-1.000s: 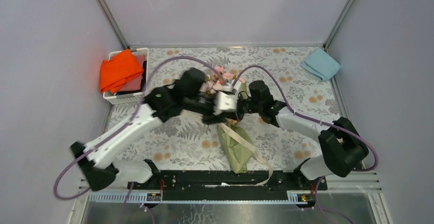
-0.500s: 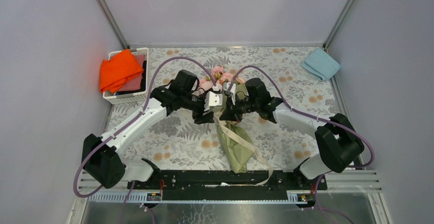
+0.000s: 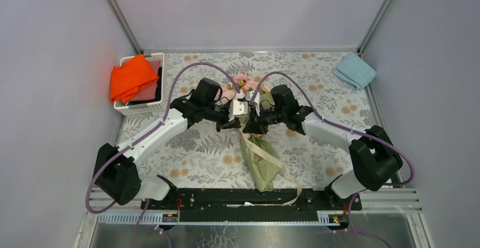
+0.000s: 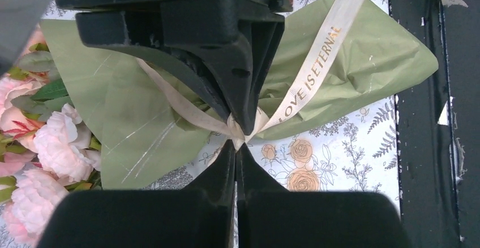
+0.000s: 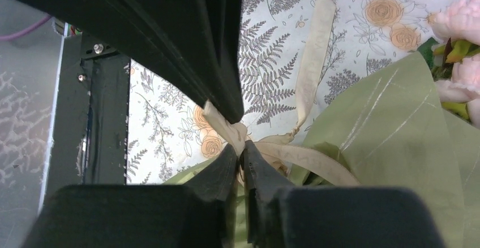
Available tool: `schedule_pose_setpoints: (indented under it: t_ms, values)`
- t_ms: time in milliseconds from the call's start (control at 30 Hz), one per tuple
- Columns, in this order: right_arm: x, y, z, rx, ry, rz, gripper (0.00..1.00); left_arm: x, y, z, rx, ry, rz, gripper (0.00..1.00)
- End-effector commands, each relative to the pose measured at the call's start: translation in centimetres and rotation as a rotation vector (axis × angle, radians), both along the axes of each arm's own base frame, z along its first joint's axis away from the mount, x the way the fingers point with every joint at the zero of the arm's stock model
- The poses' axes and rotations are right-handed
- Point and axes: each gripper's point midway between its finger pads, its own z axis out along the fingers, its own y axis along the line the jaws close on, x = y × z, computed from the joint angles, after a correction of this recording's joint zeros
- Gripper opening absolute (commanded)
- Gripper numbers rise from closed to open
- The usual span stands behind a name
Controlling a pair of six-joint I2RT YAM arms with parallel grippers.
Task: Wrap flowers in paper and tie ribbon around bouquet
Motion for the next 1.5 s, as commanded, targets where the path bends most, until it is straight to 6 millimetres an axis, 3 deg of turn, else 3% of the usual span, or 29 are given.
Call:
schedule_pose_setpoints:
  t_ms: [0,67,133,267,433,567,633,767,900,1033,1100,1167,1200,1300,1367,1467]
  values:
    - [1.5,0.3,1.7,0.005,-0.018,-0.070,0.29,0.1,-0.7,0.9,-0.061,0.007,0.010,0.00]
    - [3.2,-0.7,2.3,-0.020,0.002,-0.214,0.46,0.4,0.0,-0.2,-0.036,0.026,0.064,0.00]
    - [5.7,-2.9,3.2,-0.027,0.014,-0.414,0.55,0.8,0.7,-0.8,-0.033,0.023,0.099,0.00]
    - [9.4,-8.0,3.0,-0.074,0.056,-0.817,0.58,1.1,0.7,-0.4,-0.071,-0.003,0.116,0.00]
    - [9.8,-9.2,0.3,-0.176,0.165,-0.936,0.59,1.6,0.6,-0.1,-0.088,-0.022,0.138,0.00]
    - [9.3,-8.8,-0.2,-0.166,0.199,-0.919,0.59,1.3,0.7,-0.3,-0.085,-0.015,0.136,0.00]
    - [8.9,-8.2,-0.2,-0.149,0.210,-0.885,0.53,1.2,0.7,-0.5,-0.082,-0.011,0.137,0.00]
    - [8.8,-8.0,-0.8,-0.165,0.209,-0.851,0.19,1.3,0.8,-0.5,-0.079,-0.014,0.144,0.00]
    - [8.2,-7.3,0.0,-0.137,0.194,-0.786,0.00,1.5,1.5,-1.1,-0.051,-0.034,0.154,0.00]
    - [5.1,-5.4,1.7,-0.067,0.133,-0.551,0.00,2.6,3.2,-2.9,-0.013,-0.058,0.201,0.00]
    - [2.7,-4.5,1.9,-0.059,0.094,-0.421,0.00,2.5,2.9,-2.5,-0.036,-0.043,0.195,0.00]
    - [1.8,-4.7,1.4,-0.066,0.097,-0.391,0.01,2.0,2.4,-1.9,-0.069,-0.034,0.162,0.00]
    - [1.8,-4.8,1.1,-0.074,0.101,-0.400,0.06,1.8,2.4,-1.8,-0.075,-0.028,0.157,0.00]
    - [2.0,-5.9,-0.3,-0.149,0.159,-0.476,0.34,1.8,2.7,-2.8,-0.050,-0.020,0.175,0.00]
    - [1.6,-6.1,0.0,-0.159,0.167,-0.480,0.43,1.7,3.1,-3.4,-0.029,-0.016,0.187,0.00]
    - [0.3,-6.5,0.6,-0.134,0.141,-0.459,0.47,1.1,3.3,-3.6,-0.028,-0.010,0.173,0.00]
